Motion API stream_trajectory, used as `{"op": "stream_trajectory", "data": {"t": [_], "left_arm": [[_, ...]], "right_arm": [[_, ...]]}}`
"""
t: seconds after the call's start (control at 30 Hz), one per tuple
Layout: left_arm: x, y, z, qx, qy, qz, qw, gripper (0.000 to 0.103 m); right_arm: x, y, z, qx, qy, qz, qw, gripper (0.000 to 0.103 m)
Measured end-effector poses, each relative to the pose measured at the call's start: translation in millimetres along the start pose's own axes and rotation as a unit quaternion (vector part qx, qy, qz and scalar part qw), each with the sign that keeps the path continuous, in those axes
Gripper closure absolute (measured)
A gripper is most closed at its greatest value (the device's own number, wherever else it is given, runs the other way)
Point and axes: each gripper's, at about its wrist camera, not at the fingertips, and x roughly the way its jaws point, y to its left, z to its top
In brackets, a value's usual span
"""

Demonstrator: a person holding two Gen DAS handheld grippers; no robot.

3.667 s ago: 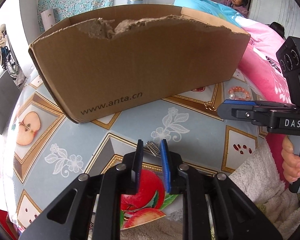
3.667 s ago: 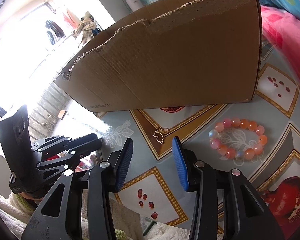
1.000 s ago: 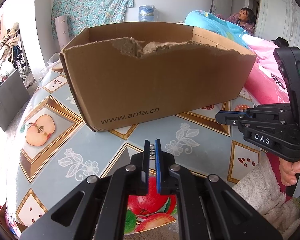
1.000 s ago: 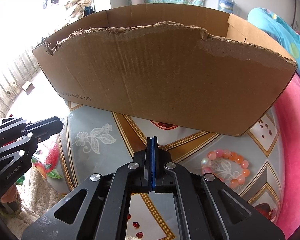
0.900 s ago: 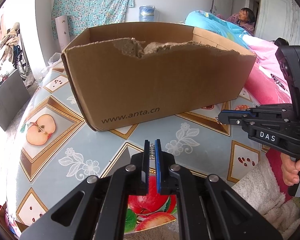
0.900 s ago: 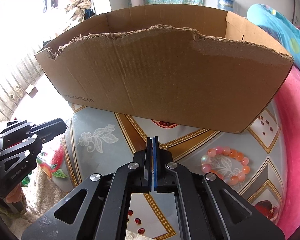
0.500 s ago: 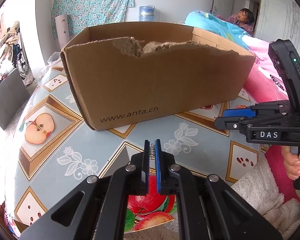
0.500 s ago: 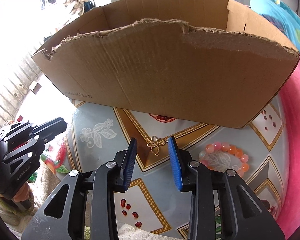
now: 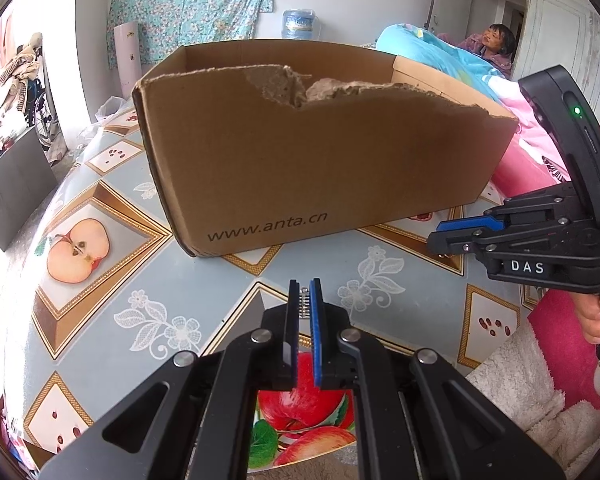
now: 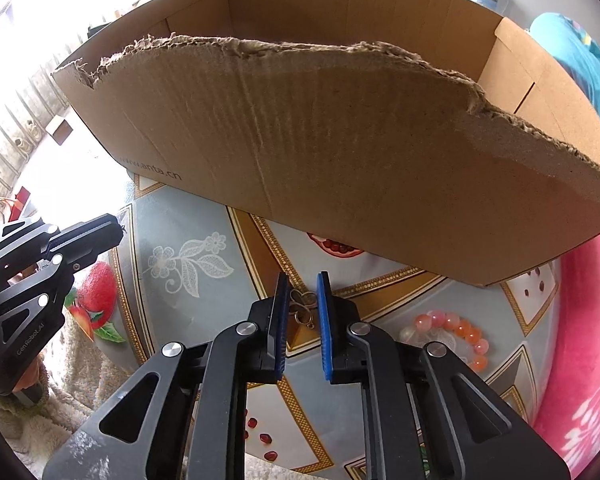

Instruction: Organize jewelry

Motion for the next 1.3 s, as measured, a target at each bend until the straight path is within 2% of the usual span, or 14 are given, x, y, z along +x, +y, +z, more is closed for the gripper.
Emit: {"op": "stream_trajectory", "data": {"t": [0.2,0.23,0.43,0.53,0.63,0.67,0.77,0.93,1.1,1.17,1.3], "left_arm": [[-2,0,-1,0.002,-0.003,-0.003,1.0000,0.099],[-2,0,-1,0.003,-0.003,-0.003,1.0000,0.099],[-6,0,-1,0.003,-0.007,-0.002,1.0000,0.099],[-7,0,-1,0.003,-0.008,-0.002,1.0000,0.099],[-8,-2,-1,0.006,-0.009,-0.004,0.9999,0.099],[-9,-2,-1,0.007,-0.010,-0.005,0.9999,0.099],[-10,-3,-1,0.007,-0.011,-0.007,0.9999,0.099],[-10,-2,-1,0.004,-0.012,-0.007,0.9999,0.099],[-10,0,-1,0.001,-0.012,-0.009,0.9999,0.099],[-10,1,-1,0.001,-0.013,-0.009,0.9999,0.099],[-10,1,-1,0.000,-0.013,-0.009,0.9999,0.099]], "right_arm": [[3,-8,11,0.003,0.005,0.010,1.000,0.092],[2,-9,13,0.004,0.007,0.012,1.000,0.102],[-10,-25,14,0.019,0.001,0.028,0.999,0.103],[-17,-35,16,0.017,0.003,0.037,0.999,0.100],[-22,-36,19,-0.004,0.012,0.037,0.999,0.077],[-22,-36,20,-0.013,0.017,0.039,0.999,0.073],[-11,-31,17,-0.028,0.042,0.044,0.998,0.072],[-6,-26,19,-0.064,0.055,0.018,0.996,0.072],[-6,-25,25,-0.091,0.070,0.023,0.993,0.078],[-2,-19,25,-0.095,0.076,0.025,0.992,0.089],[0,-9,27,-0.103,0.079,0.019,0.991,0.090]]}}
